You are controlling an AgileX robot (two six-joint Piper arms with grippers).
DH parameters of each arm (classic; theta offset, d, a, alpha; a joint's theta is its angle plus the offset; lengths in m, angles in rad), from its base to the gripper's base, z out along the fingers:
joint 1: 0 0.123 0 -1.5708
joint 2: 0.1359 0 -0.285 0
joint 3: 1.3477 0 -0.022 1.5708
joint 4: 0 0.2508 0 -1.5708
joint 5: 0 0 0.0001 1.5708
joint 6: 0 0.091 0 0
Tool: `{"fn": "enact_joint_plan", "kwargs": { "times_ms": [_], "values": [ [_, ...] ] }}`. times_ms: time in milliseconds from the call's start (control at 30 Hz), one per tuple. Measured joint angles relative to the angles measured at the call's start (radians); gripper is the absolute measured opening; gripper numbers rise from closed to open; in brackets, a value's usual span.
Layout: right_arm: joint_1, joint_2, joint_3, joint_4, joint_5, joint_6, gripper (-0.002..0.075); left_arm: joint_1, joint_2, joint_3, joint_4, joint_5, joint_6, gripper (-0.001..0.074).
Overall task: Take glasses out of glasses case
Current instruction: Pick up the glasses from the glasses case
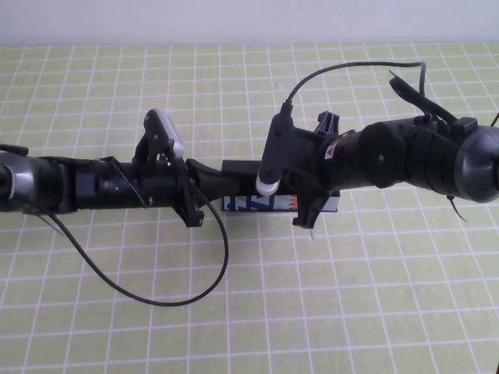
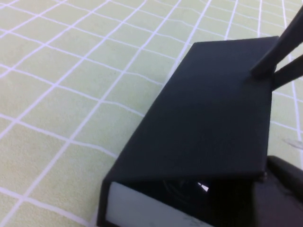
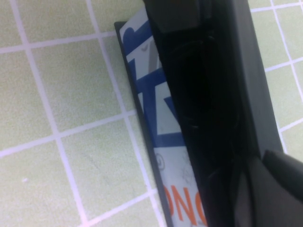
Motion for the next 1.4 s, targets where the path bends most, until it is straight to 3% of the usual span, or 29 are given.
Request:
{"fn": "enact_joint_plan", "kwargs": {
  "times_ms": [533,633,733,800,867,1000,1067,1200,1400],
  "values": [
    [0.000,-0.002,0.000,0.040,0.000,0.000,0.0006,-0.008,0.051,-0.049,-0.001,-0.014,0.070,-0.0004],
    [0.000,-0.020,0.000,0.077,0.014,0.008,0.0065,-0.008,0.051,-0.052,-0.002,-0.016,0.070,-0.0004],
    [0.000,-0.068,-0.005,0.161,0.086,0.035,0.0204,-0.008,0.051,-0.051,-0.002,-0.018,0.062,-0.0004],
    [0.000,-0.110,-0.012,0.238,0.162,0.078,0.0255,-0.008,0.051,-0.051,-0.002,-0.018,0.058,-0.0004],
    [0.000,-0.139,-0.018,0.309,0.241,0.148,0.0236,-0.008,0.051,-0.054,-0.002,-0.018,0.054,-0.0004],
    [0.000,-0.136,-0.020,0.339,0.365,0.306,0.0058,-0.008,0.051,-0.054,-0.002,-0.018,0.028,-0.0004],
    [0.000,-0.111,-0.020,0.320,0.358,0.384,0.0015,-0.008,0.052,-0.054,-0.002,-0.018,0.024,-0.0004],
    [-0.004,-0.042,-0.033,0.254,0.269,0.576,-0.0010,-0.008,0.052,-0.054,-0.002,-0.018,0.022,-0.0004],
    [-0.048,0.077,-0.196,0.223,0.256,0.682,-0.0015,-0.008,0.052,-0.054,-0.002,-0.016,0.022,-0.0004]
  ]
}}
